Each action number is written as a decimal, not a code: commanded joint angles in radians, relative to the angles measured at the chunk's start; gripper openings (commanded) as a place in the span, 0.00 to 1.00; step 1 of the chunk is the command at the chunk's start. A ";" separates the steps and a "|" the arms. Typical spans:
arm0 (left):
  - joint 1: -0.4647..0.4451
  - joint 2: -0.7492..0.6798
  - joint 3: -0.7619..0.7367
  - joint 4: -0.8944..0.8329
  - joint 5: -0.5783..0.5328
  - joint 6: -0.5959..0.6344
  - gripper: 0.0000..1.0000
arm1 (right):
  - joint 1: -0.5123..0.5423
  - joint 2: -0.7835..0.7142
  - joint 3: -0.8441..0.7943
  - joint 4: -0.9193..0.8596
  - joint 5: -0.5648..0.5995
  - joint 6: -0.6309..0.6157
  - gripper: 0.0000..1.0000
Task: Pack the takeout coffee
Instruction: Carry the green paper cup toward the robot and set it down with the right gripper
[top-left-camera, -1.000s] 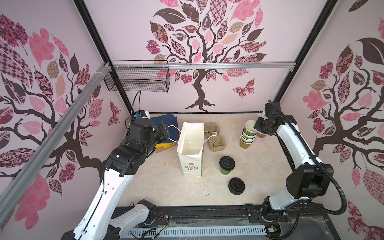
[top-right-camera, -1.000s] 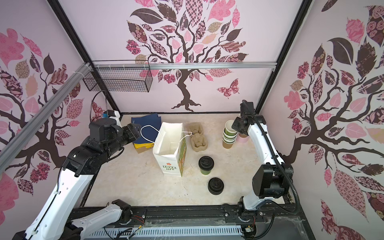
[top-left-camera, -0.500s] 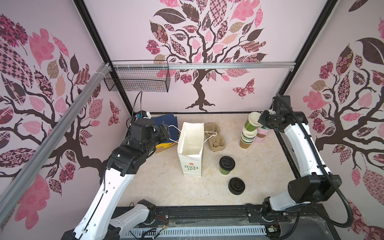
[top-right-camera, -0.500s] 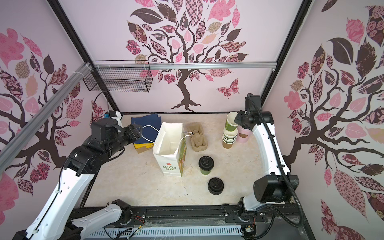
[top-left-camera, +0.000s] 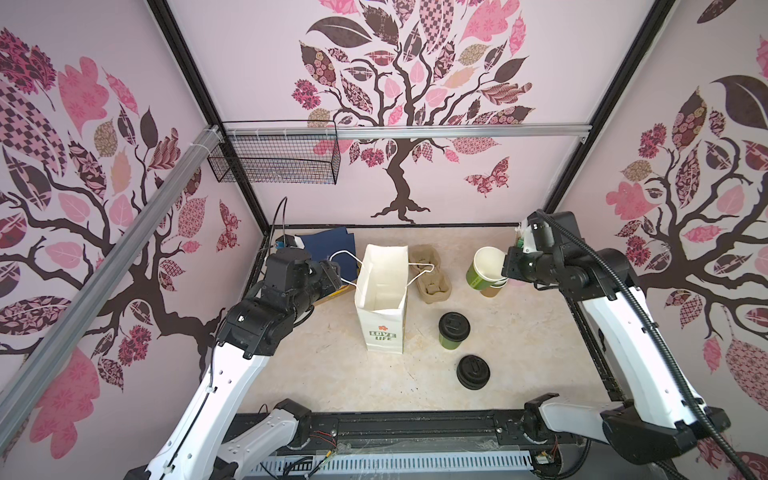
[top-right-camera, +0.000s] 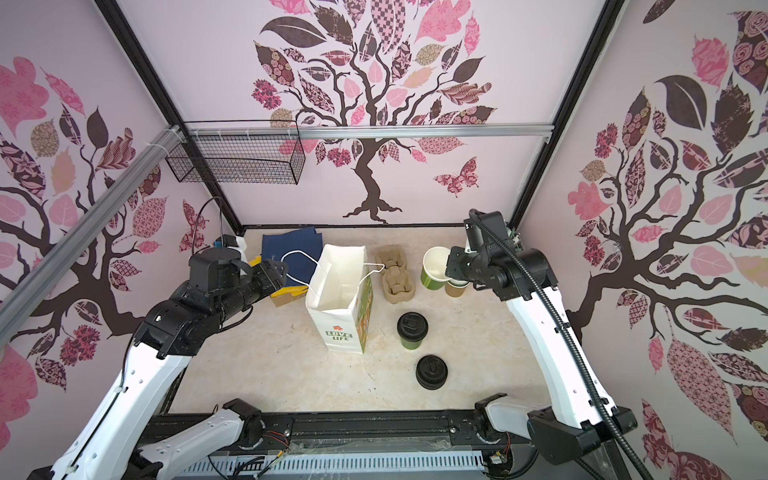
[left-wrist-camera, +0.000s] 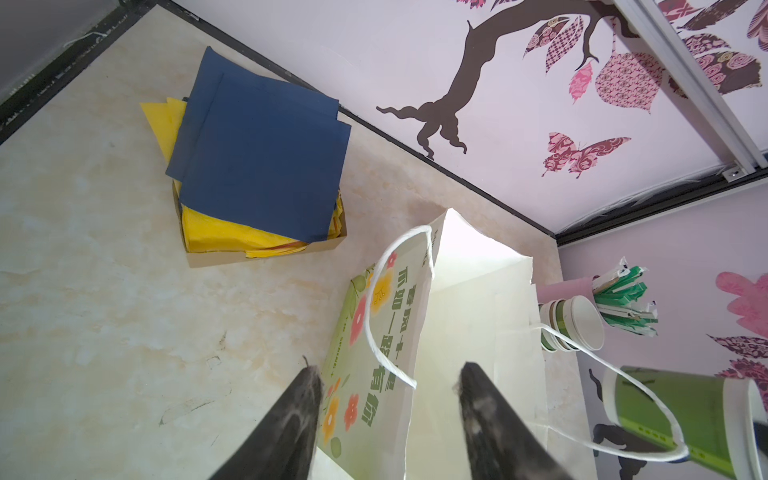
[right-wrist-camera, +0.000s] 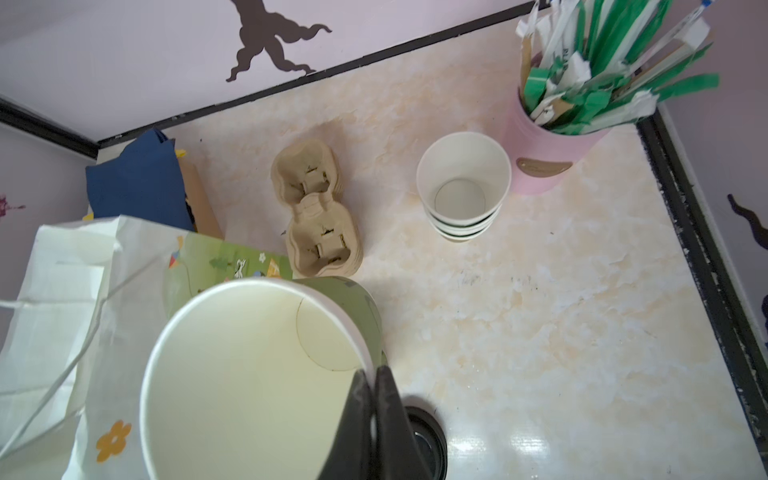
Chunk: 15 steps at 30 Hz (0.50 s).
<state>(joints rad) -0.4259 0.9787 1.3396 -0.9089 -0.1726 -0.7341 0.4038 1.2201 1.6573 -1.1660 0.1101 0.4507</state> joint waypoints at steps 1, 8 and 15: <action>0.003 -0.024 -0.025 -0.017 0.004 -0.014 0.57 | 0.132 -0.051 -0.033 -0.090 0.052 0.068 0.00; 0.003 -0.068 -0.039 -0.051 -0.015 -0.034 0.57 | 0.540 -0.140 -0.331 -0.002 0.113 0.199 0.00; 0.003 -0.139 -0.096 -0.092 -0.064 -0.083 0.57 | 0.819 -0.096 -0.549 0.213 0.124 0.211 0.00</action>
<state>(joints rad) -0.4259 0.8700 1.2846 -0.9684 -0.2005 -0.7872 1.1904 1.1065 1.1309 -1.0508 0.2127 0.5961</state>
